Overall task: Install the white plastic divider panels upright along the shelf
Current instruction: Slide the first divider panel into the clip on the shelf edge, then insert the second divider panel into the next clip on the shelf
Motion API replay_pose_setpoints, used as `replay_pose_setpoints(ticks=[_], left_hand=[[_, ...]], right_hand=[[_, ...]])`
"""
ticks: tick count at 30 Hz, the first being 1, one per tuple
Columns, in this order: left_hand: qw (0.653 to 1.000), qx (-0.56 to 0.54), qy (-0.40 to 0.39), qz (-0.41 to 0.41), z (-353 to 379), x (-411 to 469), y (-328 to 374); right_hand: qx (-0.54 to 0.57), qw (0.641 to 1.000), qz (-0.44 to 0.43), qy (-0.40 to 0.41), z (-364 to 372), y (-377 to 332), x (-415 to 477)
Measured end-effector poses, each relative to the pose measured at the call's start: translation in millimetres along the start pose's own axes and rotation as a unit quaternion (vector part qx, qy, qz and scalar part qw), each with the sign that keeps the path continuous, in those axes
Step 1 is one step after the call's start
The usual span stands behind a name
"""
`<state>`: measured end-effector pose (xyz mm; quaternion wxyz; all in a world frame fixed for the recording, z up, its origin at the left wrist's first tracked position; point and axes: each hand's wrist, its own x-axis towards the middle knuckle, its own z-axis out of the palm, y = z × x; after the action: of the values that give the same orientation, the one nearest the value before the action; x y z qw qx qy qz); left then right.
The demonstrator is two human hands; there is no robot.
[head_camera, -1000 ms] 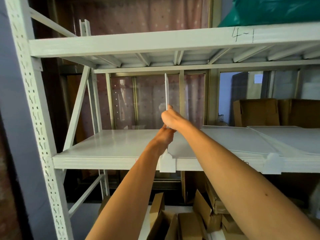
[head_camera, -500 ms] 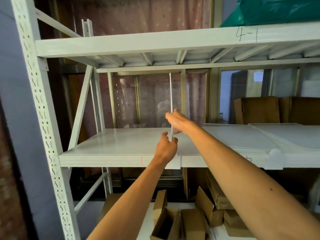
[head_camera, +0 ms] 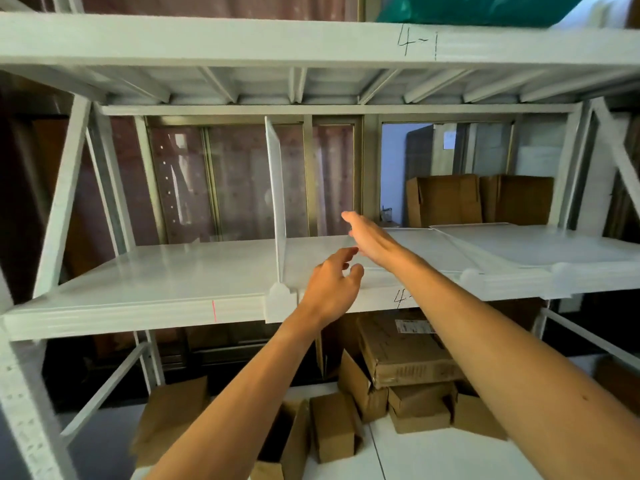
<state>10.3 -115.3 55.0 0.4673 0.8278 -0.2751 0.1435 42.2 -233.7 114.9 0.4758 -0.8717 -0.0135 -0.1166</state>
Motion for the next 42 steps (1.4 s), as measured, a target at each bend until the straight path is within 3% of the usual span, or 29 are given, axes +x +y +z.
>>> replay_pose_setpoints(ticks=[9, 14, 19, 24, 29, 35, 42], left_hand=[[0.988, 0.15, -0.029, -0.032, 73, 50, -7], [0.94, 0.34, -0.014, -0.022, 126, 64, -7], [0.914, 0.392, 0.018, -0.107, 134, 73, -7], [0.898, 0.369, 0.01, -0.241, 133, 91, -2], [0.873, 0.379, 0.023, -0.305, 125, 104, -12], [0.868, 0.412, 0.022, -0.275, 125, 111, -13], [0.868, 0.424, 0.011, -0.259, 126, 105, -13]], right_hand=[[-0.143, 0.99, -0.001, -0.003, -111, 69, 4], [-0.275, 0.959, -0.016, -0.061, -143, 124, 18], [-0.32, 0.941, -0.021, -0.11, -151, 151, 36], [-0.346, 0.929, -0.018, -0.131, -146, 164, 46], [-0.339, 0.933, 0.009, -0.119, -144, 173, 50], [-0.337, 0.939, 0.033, -0.068, -148, 172, 50], [-0.113, 0.988, 0.058, 0.091, -153, 169, 46]])
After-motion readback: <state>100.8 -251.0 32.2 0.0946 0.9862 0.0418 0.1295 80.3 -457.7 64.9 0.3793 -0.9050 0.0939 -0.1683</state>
